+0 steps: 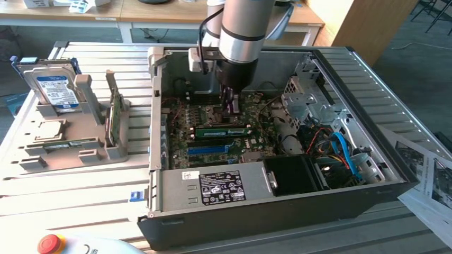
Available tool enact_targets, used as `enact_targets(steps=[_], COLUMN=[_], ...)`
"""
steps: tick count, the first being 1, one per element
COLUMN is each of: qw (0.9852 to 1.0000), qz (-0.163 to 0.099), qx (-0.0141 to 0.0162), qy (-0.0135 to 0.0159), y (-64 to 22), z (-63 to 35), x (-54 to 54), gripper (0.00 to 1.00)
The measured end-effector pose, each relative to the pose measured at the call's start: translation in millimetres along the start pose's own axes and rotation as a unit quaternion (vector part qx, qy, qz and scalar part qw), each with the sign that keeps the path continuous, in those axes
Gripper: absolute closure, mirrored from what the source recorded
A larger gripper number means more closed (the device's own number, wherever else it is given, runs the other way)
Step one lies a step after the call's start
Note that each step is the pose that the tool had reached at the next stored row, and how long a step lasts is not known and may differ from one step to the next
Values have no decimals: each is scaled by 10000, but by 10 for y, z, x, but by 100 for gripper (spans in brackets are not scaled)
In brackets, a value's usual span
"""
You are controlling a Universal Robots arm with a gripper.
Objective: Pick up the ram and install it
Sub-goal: 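Press down the ram until it locks into place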
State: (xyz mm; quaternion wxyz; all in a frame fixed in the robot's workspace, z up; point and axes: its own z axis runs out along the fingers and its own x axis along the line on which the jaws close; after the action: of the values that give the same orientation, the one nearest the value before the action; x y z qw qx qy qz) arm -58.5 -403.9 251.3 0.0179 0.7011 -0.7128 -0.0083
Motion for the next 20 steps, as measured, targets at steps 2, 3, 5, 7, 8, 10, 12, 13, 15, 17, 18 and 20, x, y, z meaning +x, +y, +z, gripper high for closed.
enact_targets(steps=[2,3,5,7,8,10,12,13,15,17,18,20], qw=[10000,10000,10000,10000,10000,10000,10000,10000,10000,10000,10000,10000], qz=[0,0,0,0,0,0,0,0,0,0,1,0], qx=[0,0,0,0,0,0,0,0,0,0,0,0], qy=[0,0,0,0,0,0,0,0,0,0,0,0], y=[26,37,54,73,81,97,100,100,100,101,101,100], z=[1,1,2,3,3,3,4,4,3,4,4,4], x=[0,0,1,1,1,1,1,2,2,6,8,14], gripper=[89,89,89,89,89,89,89,89,89,89,89,89])
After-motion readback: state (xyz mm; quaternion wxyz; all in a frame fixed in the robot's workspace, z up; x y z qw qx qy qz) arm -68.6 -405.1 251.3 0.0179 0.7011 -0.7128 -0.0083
